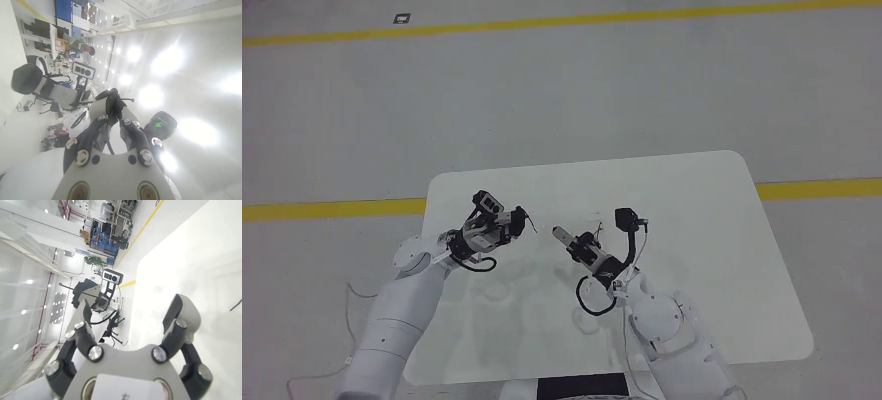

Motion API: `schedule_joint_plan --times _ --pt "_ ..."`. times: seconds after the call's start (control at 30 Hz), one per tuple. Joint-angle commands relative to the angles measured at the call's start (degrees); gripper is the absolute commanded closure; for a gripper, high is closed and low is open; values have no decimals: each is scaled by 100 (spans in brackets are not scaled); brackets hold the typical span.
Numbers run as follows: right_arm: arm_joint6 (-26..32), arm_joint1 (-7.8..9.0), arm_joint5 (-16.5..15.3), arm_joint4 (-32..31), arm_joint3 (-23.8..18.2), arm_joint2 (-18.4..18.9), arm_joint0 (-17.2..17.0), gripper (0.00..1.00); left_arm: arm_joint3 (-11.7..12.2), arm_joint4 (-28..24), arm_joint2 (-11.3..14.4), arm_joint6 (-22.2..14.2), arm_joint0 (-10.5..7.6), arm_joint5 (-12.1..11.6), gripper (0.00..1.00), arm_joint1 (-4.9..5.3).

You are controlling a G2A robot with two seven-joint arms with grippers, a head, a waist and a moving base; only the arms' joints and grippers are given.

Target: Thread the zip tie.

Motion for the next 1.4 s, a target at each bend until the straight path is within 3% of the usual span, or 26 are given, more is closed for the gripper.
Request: schedule_joint_plan --times 0.0,0.1,0.2,0.4,0.63,0.73,0.93,1.03,1.2,1.3,1.37 --pt "4 0 0 4 0 0 0 0 -1 -3 0 0 0 0 100 0" --pt "73 -1 -39 431 94 -20 28 0 -58 27 63 298 47 2 100 -8" --pt "466 1 -249 1425 221 32 98 0 -3 -368 200 181 51 57 100 -55" --pt "1331 50 -428 2880 532 204 267 0 451 -868 462 3 -182 -62 100 -161" --pt "1971 44 -478 4584 1056 145 548 0 661 -1508 825 0 -371 221 100 -256" --pt "2044 44 -490 4701 1109 139 588 0 652 -1317 945 0 -464 106 100 -243" --pt "2044 44 -490 4701 1109 139 588 0 652 -1317 945 0 -464 106 100 -243" --pt "1761 48 -457 4705 1130 115 623 0 563 -1340 951 221 -409 169 100 -245" --pt "1620 62 -433 5073 1245 114 690 0 583 -1429 951 134 -327 227 100 -243" --pt "1610 74 -444 5221 1317 106 733 49 602 -1408 944 125 -321 213 100 -239" --pt "1639 81 -451 5357 1359 105 764 53 602 -1404 943 104 -322 221 100 -237"
